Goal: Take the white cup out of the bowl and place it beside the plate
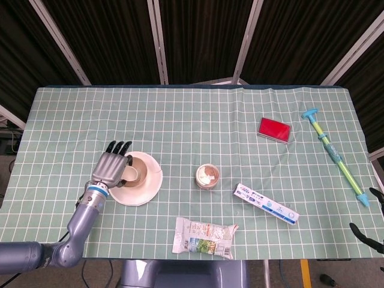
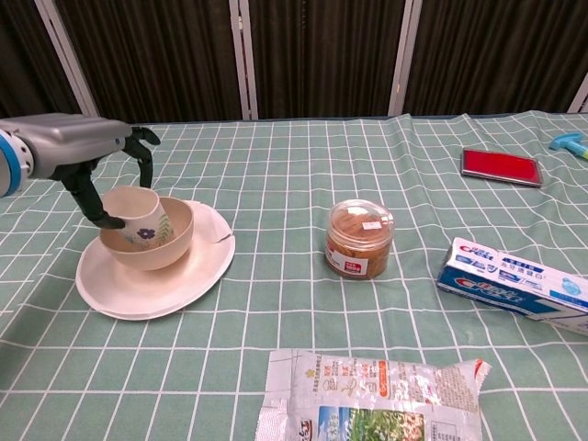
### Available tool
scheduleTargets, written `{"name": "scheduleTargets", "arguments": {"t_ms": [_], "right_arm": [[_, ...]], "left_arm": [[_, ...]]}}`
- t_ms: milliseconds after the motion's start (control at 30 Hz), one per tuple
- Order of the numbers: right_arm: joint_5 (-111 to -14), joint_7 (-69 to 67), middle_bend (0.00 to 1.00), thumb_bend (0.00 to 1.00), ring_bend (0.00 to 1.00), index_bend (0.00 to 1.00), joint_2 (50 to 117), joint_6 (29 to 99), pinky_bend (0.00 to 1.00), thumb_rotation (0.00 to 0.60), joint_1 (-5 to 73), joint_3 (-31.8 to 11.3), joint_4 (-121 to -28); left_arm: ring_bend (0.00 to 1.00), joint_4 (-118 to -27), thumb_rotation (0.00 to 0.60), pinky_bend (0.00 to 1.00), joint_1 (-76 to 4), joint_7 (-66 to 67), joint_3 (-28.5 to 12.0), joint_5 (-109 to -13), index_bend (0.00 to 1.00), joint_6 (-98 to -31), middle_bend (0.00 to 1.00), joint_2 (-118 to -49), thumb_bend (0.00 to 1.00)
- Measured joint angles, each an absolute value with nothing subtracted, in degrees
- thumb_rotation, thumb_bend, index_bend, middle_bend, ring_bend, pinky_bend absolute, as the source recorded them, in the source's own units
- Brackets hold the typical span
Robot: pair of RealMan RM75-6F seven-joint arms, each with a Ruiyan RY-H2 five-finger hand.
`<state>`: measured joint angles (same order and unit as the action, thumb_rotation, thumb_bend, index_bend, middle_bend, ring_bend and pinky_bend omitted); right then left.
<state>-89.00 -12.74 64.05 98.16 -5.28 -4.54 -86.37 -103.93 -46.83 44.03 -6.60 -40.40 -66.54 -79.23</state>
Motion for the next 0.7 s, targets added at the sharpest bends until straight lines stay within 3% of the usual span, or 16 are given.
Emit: {"name": "scheduleTargets", "arguments": {"t_ms": [367,700], "right_arm": [[-89.2,-12.3,0.00,0.09,0.00,0.15,64.0,98.4,0.00,0.600,-5.5,-4.4,-86.6],[-90.1,-10.7,0.00,0.09,0.00,0.15,64.4,98.2,0.00,0.600,-5.4,-4.0,-87.3]], "left_arm": [[0.00,-110.7,0.600,0.00,-44.3,40.4,-8.2,-44.9,0.43,-68.8,0.00,-67.4,0.25],[0.00,-98.4,0.600,0.00,-41.5,36.0,-4.5,-43.7,0.42,-63.8,0.00,-69.0,0.25]]}}
